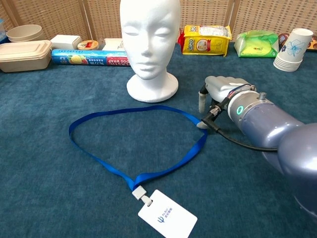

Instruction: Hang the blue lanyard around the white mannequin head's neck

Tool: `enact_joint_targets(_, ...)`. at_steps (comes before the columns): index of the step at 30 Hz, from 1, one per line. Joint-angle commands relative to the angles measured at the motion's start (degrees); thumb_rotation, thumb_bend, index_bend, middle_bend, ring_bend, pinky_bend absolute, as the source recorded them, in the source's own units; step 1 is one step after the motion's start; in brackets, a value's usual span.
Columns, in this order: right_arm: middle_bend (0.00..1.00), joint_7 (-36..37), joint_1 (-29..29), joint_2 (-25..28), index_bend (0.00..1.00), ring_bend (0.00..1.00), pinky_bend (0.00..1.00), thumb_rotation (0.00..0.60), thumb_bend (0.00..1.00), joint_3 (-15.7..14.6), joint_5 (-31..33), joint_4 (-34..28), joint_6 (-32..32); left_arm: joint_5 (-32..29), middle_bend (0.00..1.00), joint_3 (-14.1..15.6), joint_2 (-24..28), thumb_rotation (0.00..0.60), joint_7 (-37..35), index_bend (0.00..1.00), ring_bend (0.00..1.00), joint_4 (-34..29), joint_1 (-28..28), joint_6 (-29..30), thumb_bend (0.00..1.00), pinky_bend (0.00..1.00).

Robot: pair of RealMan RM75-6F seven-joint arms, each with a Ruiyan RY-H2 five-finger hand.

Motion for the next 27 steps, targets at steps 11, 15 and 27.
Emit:
enact_joint_targets(11, 0.99, -0.8, 0.9, 0.4, 0.49, 1.0, 1.0, 0.562, 0.33, 0.0, 1.2, 1.1, 1.1, -0.2, 0.5, 0.2, -0.4, 0.6, 0.3, 0.53, 0.41, 0.3, -0.2, 0.1, 0.22, 0.21)
enact_joint_targets(15, 0.99, -0.8, 1.0, 0.4, 0.49, 1.0, 1.0, 0.562, 0.35, -0.2, 1.3, 1.2, 1.5, -0.3, 0.5, 0.2, -0.4, 0.6, 0.1, 0.53, 0.41, 0.4, -0.2, 0.2, 0.22, 0.21)
enact_joint_targets(27, 0.99, -2.3, 1.7, 0.7, 0.49, 1.0, 1.0, 0.56, 0.41, -0.5, 3.1, 0.3, 1.8, -0.2, 0.5, 0.4, -0.5, 0.6, -0.3, 0.53, 0.41, 0.6, -0.2, 0.4, 0.22, 0.21)
